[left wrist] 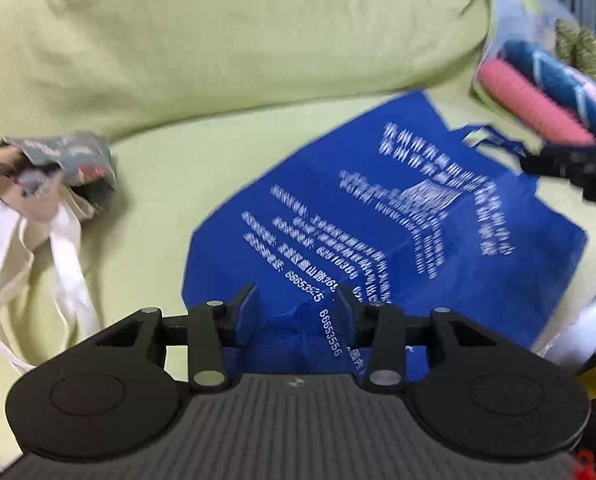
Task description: Fold shopping bag
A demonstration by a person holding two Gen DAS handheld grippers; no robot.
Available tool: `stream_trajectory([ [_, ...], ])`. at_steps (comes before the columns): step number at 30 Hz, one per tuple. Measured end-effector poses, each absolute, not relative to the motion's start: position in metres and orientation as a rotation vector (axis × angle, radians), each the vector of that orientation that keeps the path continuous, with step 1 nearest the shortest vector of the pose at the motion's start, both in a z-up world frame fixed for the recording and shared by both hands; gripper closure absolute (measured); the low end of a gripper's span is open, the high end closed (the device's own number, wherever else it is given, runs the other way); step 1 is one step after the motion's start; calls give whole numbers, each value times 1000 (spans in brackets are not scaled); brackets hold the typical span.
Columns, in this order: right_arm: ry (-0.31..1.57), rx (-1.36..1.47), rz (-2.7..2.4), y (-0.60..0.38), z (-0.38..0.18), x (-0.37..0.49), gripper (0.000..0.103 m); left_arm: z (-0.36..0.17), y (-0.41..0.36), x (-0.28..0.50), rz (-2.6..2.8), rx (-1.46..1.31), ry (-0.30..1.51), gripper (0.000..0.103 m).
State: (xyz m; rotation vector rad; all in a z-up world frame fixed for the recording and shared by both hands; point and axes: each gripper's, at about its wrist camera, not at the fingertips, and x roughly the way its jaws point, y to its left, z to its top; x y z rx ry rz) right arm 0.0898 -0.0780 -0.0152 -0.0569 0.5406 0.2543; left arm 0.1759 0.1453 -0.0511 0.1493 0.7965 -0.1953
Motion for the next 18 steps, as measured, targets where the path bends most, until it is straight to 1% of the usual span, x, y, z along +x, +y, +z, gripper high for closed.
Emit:
stream_trajectory([
  [1, 543, -54, 292, -74, -20, 100, 73, -59, 143, 179, -189, 158, 812, 57],
  [2, 545, -53, 328, -71, -25, 109, 80, -65, 140, 182, -181, 166, 825, 57],
  [4, 584, -84, 336, -66, -41, 123, 86, -77, 133, 185, -157, 208, 846, 57],
  [7, 641, -132, 347, -59, -65, 145, 86, -95, 131, 182, -118, 296, 874, 55],
  [8, 660, -147, 350, -57, -74, 152, 88, -97, 135, 181, -105, 304, 880, 52],
  [10, 698, -179, 358, -52, -90, 166, 90, -97, 145, 179, -84, 288, 872, 52],
  [11, 717, -194, 359, -50, -97, 173, 89, -94, 152, 176, -61, 284, 883, 52],
  [12, 723, -190, 301, -62, -98, 174, 89, -89, 162, 172, -56, 262, 893, 48],
  [13, 729, -154, 293, -72, -98, 173, 89, -84, 173, 166, -65, 212, 904, 48],
  [15, 742, -81, 276, -93, -99, 170, 82, -73, 193, 154, -54, 110, 928, 48],
  [16, 748, -44, 268, -103, -100, 168, 81, -68, 202, 148, -54, 52, 930, 48],
  [17, 754, -8, 260, -113, -100, 166, 79, -63, 212, 141, -62, -16, 923, 46],
  [18, 760, 29, 252, -123, -101, 165, 73, -60, 220, 134, -69, -82, 921, 40],
])
